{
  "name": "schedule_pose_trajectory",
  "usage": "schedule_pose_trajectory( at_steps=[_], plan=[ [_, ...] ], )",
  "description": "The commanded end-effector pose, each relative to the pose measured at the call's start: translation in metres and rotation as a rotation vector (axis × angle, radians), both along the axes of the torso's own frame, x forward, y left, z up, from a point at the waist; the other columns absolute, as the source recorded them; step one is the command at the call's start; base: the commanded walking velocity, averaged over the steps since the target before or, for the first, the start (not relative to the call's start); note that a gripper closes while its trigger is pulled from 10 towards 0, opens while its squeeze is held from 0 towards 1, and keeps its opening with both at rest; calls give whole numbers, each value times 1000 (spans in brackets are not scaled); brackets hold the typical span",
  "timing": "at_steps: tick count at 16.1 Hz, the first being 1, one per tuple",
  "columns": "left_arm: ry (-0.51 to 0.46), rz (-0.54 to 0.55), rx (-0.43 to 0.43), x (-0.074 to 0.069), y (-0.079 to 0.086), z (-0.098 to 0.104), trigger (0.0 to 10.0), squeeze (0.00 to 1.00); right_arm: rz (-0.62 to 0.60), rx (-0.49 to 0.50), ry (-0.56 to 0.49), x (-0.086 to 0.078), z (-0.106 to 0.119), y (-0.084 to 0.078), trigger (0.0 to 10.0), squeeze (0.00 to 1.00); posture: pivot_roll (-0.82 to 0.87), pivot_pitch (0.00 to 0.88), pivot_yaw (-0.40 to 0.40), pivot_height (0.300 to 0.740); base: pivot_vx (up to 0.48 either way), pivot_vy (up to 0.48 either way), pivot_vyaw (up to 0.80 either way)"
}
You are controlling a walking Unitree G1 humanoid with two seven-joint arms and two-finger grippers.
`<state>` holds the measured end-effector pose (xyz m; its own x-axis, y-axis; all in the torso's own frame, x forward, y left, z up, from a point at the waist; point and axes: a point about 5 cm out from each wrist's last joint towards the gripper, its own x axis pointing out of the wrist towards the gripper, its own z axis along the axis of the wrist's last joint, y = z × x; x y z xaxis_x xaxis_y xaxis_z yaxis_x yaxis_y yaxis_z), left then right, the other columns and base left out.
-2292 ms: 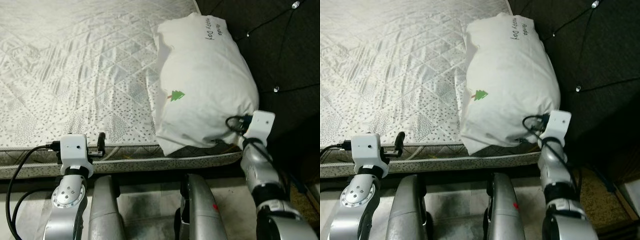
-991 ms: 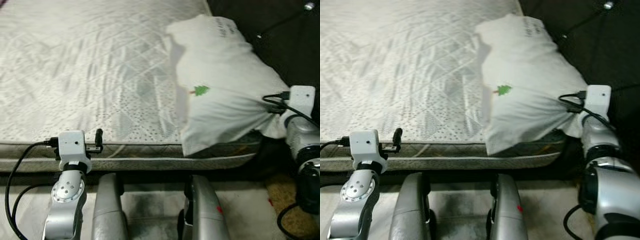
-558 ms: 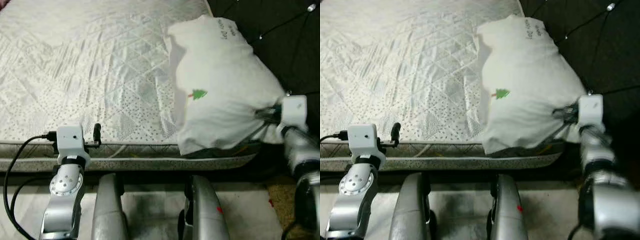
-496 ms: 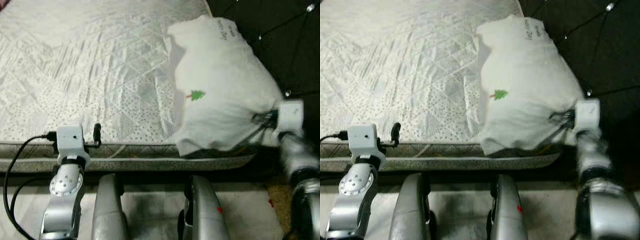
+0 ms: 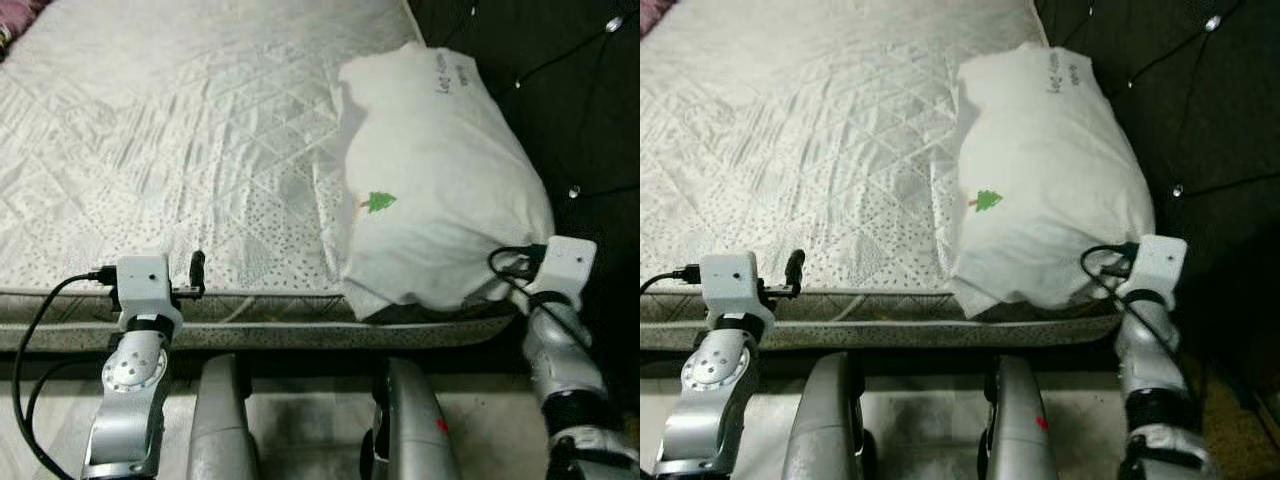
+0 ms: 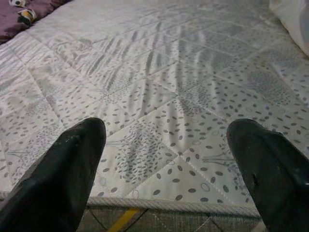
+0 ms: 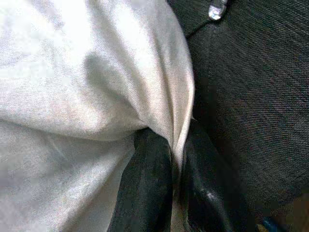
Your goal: Clean up the room
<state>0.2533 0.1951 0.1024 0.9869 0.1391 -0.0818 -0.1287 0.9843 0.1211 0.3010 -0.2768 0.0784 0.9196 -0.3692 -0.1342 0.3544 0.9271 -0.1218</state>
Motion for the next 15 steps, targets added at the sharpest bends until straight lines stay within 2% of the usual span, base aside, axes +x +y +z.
schedule_pose_trajectory(
  at_steps=[1,6,8,10,11,12,14,15],
  plan=[
    [-9,2,2,3,-1,1,10000,0,25,-10,-28,-1,6,3,10000,1000,39,19,-41,565,0,0,0],
    [-18,32,-20,4,-3,-6,10000,0,-16,-13,-55,7,22,3,10000,1000,35,0,-75,565,0,0,0],
    [-29,36,-22,5,-5,-6,10000,0,-1,-2,-76,17,31,8,10000,1000,45,0,-91,565,0,0,0],
    [-29,59,-26,1,-3,-10,10000,0,63,23,-88,21,31,23,10000,1000,53,0,-95,565,0,0,0],
    [-35,65,-31,-2,-3,-10,10000,0,119,46,-104,20,30,35,10000,1000,61,0,-93,565,0,0,0],
    [-69,16,-29,-3,-6,-6,10000,0,234,80,-148,13,27,62,10000,1000,60,0,-89,565,0,0,0],
    [-77,-8,-32,-3,-8,-6,10000,0,300,106,-174,6,25,79,10000,1000,52,0,-79,565,0,0,0],
    [-70,-33,-47,0,-14,-9,10000,0,386,115,-196,-6,19,99,10000,1000,34,0,-54,565,0,0,0]
  ],
)
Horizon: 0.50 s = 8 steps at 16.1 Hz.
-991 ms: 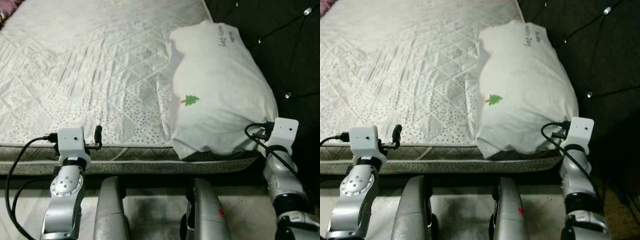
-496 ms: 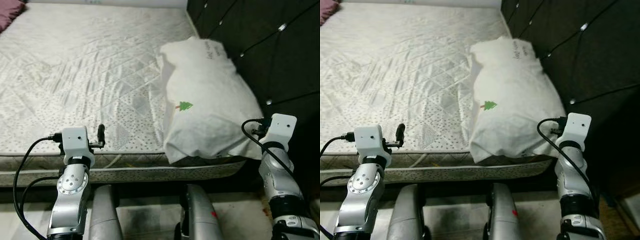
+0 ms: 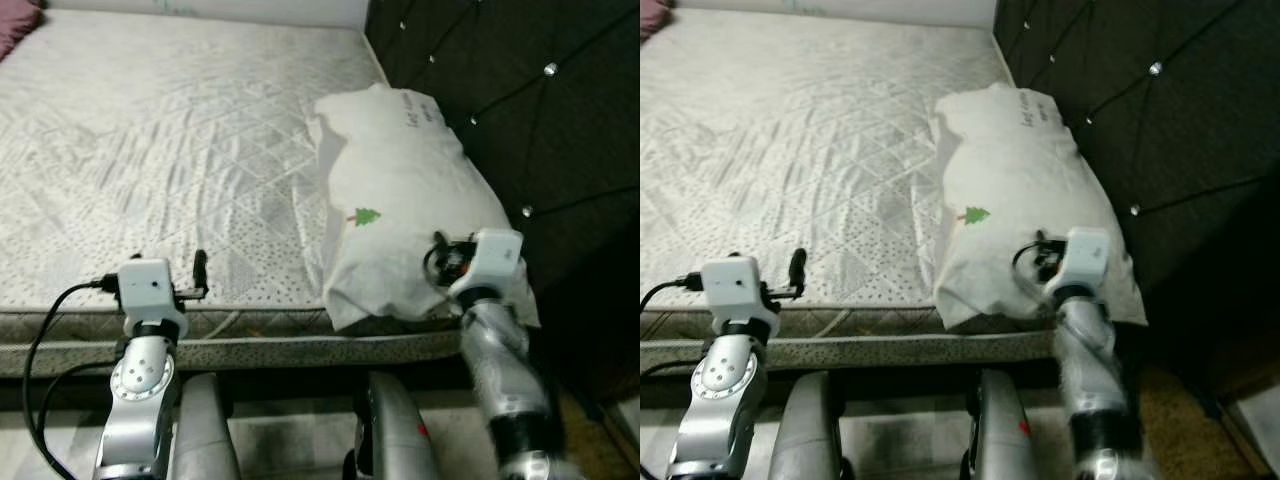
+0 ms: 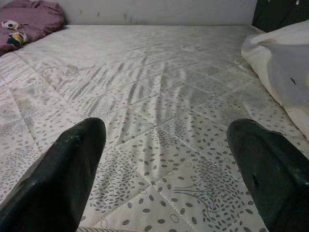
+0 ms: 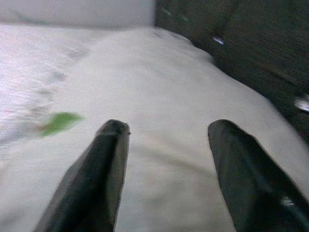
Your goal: Clean up the room
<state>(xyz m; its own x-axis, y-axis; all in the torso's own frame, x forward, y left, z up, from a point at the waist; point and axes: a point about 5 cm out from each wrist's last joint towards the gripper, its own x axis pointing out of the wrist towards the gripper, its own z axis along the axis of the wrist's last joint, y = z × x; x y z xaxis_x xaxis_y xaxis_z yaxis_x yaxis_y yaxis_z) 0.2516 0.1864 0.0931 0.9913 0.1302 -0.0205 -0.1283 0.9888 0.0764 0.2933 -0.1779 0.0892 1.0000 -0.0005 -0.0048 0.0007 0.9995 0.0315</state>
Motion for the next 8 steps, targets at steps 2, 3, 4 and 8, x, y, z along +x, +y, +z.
schedule_pose_trajectory(
  at_steps=[2,3,4,8],
  plan=[
    [-16,-80,-13,7,-15,2,10000,0,39,52,-35,-6,6,10,10000,1000,28,0,-50,565,0,0,0],
    [-27,-97,-8,9,-17,5,10000,0,87,41,-41,-10,7,17,10000,1000,25,0,-49,565,0,0,0],
    [-37,-100,-10,11,-18,7,10000,0,139,50,-41,-16,8,23,10000,1000,25,0,-57,565,0,0,0],
    [-63,-109,-10,15,-14,14,10000,0,194,40,2,-28,4,16,10000,0,14,0,-49,565,0,0,0]
  ],
)
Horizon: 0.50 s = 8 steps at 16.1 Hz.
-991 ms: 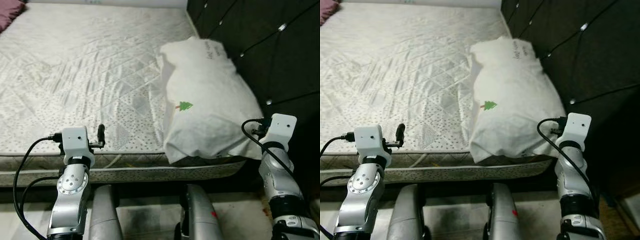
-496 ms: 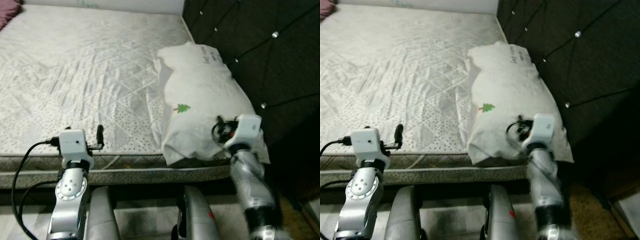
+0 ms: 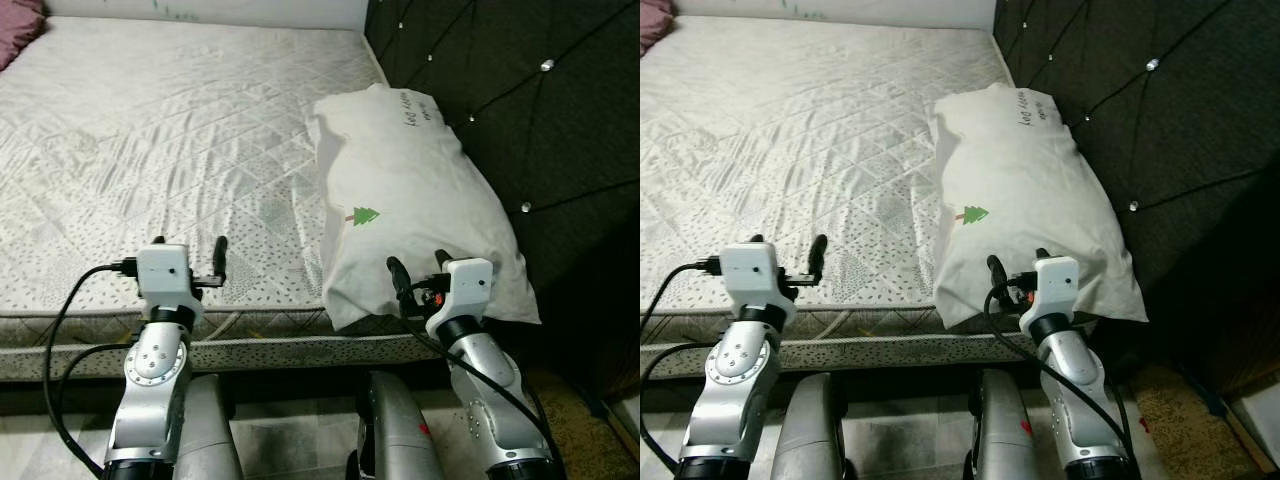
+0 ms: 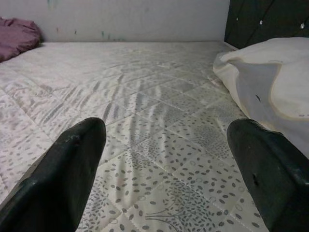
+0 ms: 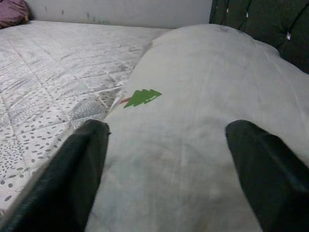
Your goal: Clean up the room
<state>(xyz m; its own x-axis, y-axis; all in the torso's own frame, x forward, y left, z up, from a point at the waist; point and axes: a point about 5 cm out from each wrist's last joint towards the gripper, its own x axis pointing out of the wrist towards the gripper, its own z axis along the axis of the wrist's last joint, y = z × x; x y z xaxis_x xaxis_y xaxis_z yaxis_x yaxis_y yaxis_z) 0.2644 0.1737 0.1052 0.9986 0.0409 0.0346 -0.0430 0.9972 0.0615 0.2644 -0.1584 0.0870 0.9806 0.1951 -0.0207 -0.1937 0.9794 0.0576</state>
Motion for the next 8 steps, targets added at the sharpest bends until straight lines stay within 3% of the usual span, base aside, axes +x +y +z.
schedule_pose_trajectory(
  at_steps=[1,8],
  plan=[
    [-9,-21,-1,3,-2,2,10000,0,0,11,-22,3,9,-3,10000,0,9,0,-47,565,0,0,0],
    [-45,-30,16,13,-5,11,10000,0,19,33,-69,10,24,4,10000,0,2,0,-57,630,0,0,0]
  ],
)
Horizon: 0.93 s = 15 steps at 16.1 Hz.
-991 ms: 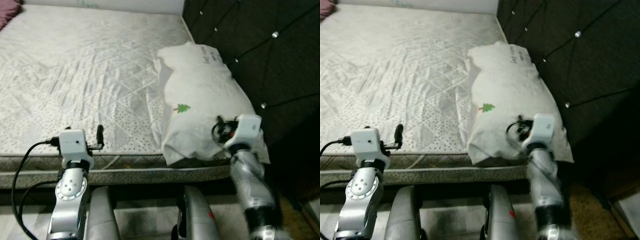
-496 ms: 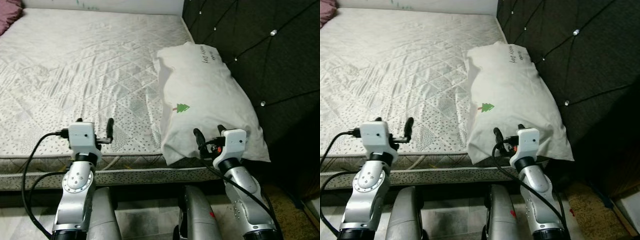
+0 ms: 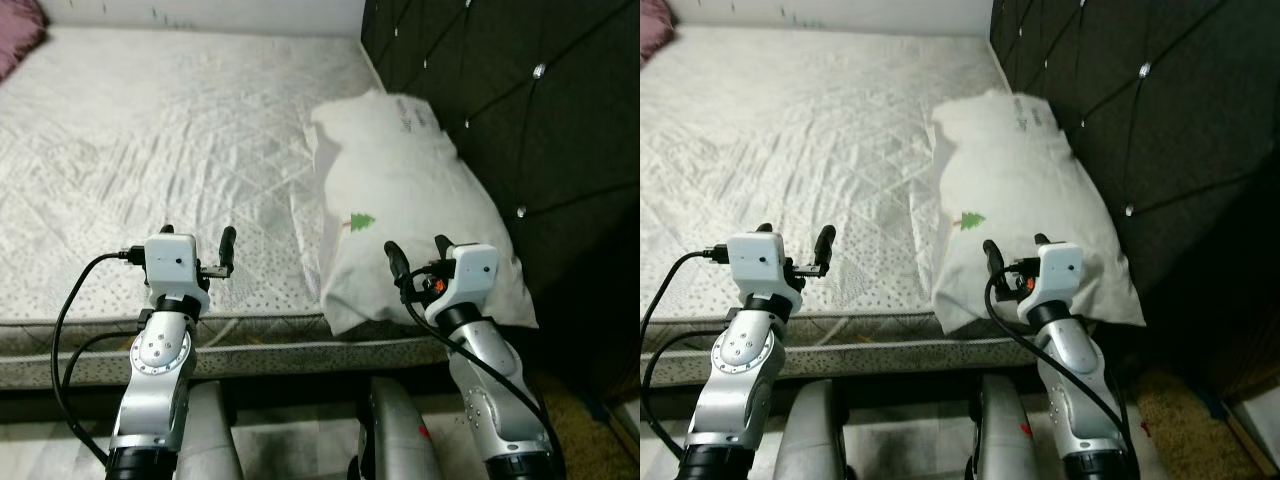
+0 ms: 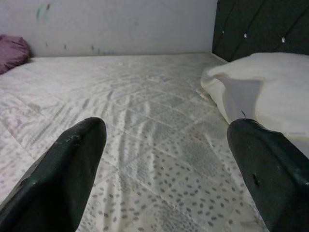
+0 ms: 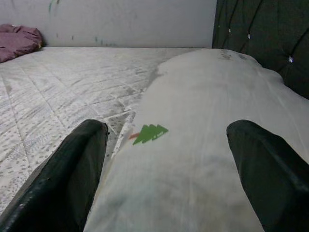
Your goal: Clean up the room
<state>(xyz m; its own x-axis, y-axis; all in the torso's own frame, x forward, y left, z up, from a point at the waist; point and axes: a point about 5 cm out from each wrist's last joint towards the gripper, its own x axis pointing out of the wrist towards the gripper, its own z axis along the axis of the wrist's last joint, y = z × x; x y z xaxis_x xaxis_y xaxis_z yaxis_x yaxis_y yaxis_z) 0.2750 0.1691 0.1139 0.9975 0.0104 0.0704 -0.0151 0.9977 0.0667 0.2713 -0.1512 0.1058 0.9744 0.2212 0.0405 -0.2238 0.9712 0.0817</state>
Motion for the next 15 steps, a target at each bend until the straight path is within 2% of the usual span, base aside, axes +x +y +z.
schedule_pose_trajectory(
  at_steps=[1,5,8,10,12,14,15],
  plan=[
    [-11,6,8,4,1,3,10000,0,4,-7,-20,5,7,-2,10000,0,11,0,-68,645,0,0,0],
    [-18,61,-2,0,6,2,10000,0,27,-15,-32,13,11,4,10000,0,23,0,-70,700,0,0,0],
    [0,62,4,-5,9,-3,10000,0,-22,-32,-32,15,10,2,10000,0,17,7,-48,740,0,0,0],
    [6,48,12,-4,8,-3,10000,0,-50,-51,-39,14,11,0,10000,0,10,22,-43,740,0,0,0],
    [13,37,18,-4,6,-4,10000,0,-115,-64,-34,12,9,-10,10000,0,6,39,-34,740,0,0,0],
    [41,15,10,-11,6,-9,10000,0,-167,-44,10,6,1,-20,10000,0,-2,57,-31,740,0,0,0],
    [45,42,25,-12,7,-11,10000,0,-175,-58,12,4,0,-23,10000,0,-1,63,-34,740,0,0,0]
  ],
)
